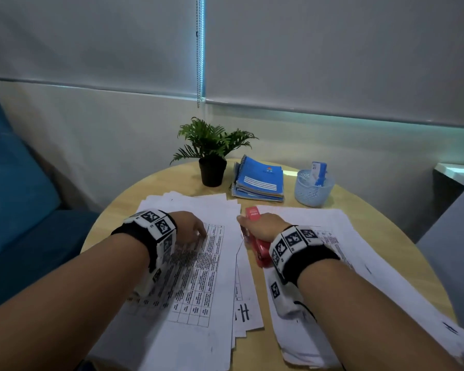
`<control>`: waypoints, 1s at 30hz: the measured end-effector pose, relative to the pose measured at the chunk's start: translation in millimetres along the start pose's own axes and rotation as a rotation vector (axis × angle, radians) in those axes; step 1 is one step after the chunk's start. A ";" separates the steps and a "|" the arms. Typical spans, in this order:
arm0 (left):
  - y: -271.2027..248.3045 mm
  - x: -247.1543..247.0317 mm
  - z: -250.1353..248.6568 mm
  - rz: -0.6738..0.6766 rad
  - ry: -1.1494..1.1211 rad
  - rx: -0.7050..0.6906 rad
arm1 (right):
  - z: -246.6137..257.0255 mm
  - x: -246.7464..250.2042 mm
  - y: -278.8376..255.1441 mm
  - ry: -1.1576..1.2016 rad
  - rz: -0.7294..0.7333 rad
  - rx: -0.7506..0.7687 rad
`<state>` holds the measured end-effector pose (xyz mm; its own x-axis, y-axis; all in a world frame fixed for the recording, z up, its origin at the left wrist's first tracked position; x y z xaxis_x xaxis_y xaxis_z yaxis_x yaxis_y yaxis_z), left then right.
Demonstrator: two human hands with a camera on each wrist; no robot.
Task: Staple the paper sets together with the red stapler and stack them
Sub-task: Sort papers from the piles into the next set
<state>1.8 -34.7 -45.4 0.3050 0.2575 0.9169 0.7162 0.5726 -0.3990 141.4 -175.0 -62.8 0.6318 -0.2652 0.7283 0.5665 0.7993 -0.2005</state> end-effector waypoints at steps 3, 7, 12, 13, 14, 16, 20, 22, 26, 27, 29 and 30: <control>16.7 0.8 8.7 -0.033 -0.016 -0.008 | 1.4 -1.9 9.1 -0.195 0.063 -0.061; 49.8 4.4 17.5 -0.083 0.047 0.075 | 4.1 3.2 12.0 -0.404 0.097 -0.065; 83.5 12.6 33.6 -0.146 0.155 0.169 | -0.6 2.2 21.7 -0.456 0.121 -0.116; 89.8 13.7 34.9 -0.142 0.176 0.174 | -1.7 3.8 21.6 -0.447 0.123 -0.123; 95.9 13.6 35.6 -0.124 0.186 0.171 | -3.9 5.1 22.8 -0.439 0.130 -0.131; 100.4 11.1 38.0 -0.106 0.185 0.163 | -7.6 4.5 25.1 -0.427 0.147 -0.138; 99.7 10.2 40.5 -0.191 0.100 0.198 | -10.3 4.5 26.4 -0.400 0.167 -0.135; 99.9 11.6 40.9 -0.217 0.098 0.207 | -10.6 5.2 25.0 -0.397 0.161 -0.137; 97.4 21.6 40.3 -0.403 0.218 0.217 | -12.8 5.4 23.7 -0.370 0.165 -0.129; 95.4 24.7 39.8 -0.433 0.229 0.225 | -13.0 5.6 23.0 -0.351 0.167 -0.130; 91.7 28.7 41.2 -0.494 0.239 0.234 | -11.9 6.2 20.1 -0.319 0.170 -0.117; 89.4 29.7 42.1 -0.521 0.235 0.234 | -11.8 6.3 18.6 -0.302 0.167 -0.111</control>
<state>48.5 56.9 -54.3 0.1015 -0.2654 0.9588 0.6598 0.7393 0.1348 162.2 -168.2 -69.7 0.5451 0.0486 0.8369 0.5333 0.7503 -0.3909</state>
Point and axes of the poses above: each hand's wrist, its own y-axis towards the middle knuckle, its own x-axis out of the back of the hand, z = x × y, the point moved 1 cm from there along y, towards the middle knuckle, and after that the axes turned 13 degrees about x, right-handed, at the moved point
